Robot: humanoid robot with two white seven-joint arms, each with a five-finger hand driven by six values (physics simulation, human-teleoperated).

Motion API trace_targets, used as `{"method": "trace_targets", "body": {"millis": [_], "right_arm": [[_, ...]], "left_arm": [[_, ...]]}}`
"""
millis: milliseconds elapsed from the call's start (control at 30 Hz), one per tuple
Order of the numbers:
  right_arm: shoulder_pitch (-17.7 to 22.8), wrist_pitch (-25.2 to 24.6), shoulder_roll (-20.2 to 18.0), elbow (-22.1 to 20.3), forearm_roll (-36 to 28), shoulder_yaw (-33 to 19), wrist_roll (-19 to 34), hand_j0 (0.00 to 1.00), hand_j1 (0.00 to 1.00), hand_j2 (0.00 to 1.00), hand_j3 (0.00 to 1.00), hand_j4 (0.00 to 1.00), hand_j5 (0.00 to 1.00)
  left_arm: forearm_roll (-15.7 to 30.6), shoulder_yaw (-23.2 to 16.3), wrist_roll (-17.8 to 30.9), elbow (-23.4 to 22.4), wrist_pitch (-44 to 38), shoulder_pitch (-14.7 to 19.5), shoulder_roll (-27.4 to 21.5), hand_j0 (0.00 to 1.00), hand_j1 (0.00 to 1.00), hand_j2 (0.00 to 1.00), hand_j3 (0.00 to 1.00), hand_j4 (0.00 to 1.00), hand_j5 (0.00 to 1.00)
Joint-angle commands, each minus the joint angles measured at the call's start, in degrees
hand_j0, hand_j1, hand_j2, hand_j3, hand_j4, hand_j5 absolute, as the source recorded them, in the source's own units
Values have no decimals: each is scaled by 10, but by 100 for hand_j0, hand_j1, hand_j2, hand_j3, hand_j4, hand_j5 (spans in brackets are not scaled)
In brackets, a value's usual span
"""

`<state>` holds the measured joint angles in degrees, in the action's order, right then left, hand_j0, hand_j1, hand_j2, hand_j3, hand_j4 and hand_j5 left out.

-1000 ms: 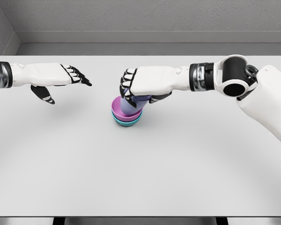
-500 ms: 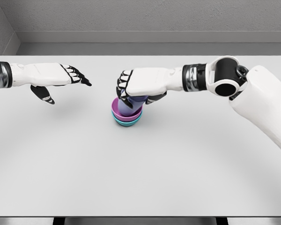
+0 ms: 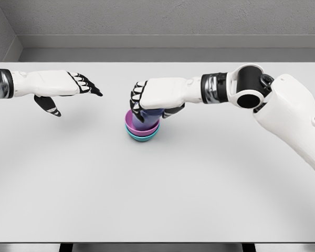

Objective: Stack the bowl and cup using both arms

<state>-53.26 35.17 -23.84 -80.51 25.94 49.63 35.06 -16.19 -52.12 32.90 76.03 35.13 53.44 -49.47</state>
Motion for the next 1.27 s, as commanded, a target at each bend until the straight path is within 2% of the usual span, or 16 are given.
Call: {"method": "trace_targets", "body": {"millis": [0,67,100,300,500,567,667,700,733,767,867,900,1133,1233], "right_arm": [[0,-2,1,0,-3,-1,-1,77,77,77,77,77,77],[0,-2,1,0,1,-2,-1,98,98,98,98,98,98],[0,-2,1,0,2,-2,-1,100,100,100,100,100,100],[-1,-2,2,-2,3,-10,-1,100,100,100,100,100,100],[0,-2,5,-7,-2,-65,-1,100,100,100,100,100,100],[0,-2,6,-11,-4,-74,-1,100,100,100,100,100,100],[1,-2,5,-28,-9,-117,-1,100,100,100,100,100,100],[4,-2,-2,-27,-29,-143,-1,100,100,100,100,100,100],[12,-2,-8,-21,-34,-168,-1,100,100,100,100,100,100],[23,-2,-23,4,-34,-186,-1,100,100,100,100,100,100],[26,-2,-28,138,-32,-195,-1,100,100,100,100,100,100],[26,-2,-28,154,-28,-194,-1,100,100,100,100,100,100],[33,-2,-30,210,-9,-198,-1,100,100,100,100,100,100],[34,-2,-31,214,-10,-212,-1,100,100,100,100,100,100]], "left_arm": [[3,1,0,0,-1,0,-1,100,100,100,100,100,100],[3,1,0,0,-1,0,-1,100,100,100,100,100,100],[3,1,0,0,-1,0,-1,100,100,100,100,100,100],[3,1,0,0,-1,0,-1,100,100,100,100,100,100],[3,1,0,-5,-1,0,-3,100,100,100,100,100,100],[4,1,-1,-42,-1,0,1,100,100,100,100,100,100],[3,1,-2,-45,-1,-3,-3,100,100,100,100,100,100],[3,1,-2,-48,-1,-6,-3,100,100,100,100,100,100],[3,1,-1,-54,-1,-7,-2,100,100,100,100,100,100],[4,3,-2,-55,-1,-7,-2,100,100,100,100,100,100],[3,3,-2,-55,-1,-7,-3,100,100,100,100,100,100],[4,3,-2,-56,-1,-8,-3,100,100,100,100,100,100],[3,3,-2,-56,-1,-8,-4,100,100,100,100,100,100],[4,4,-2,-56,-1,-8,-4,100,100,100,100,100,100]]}}
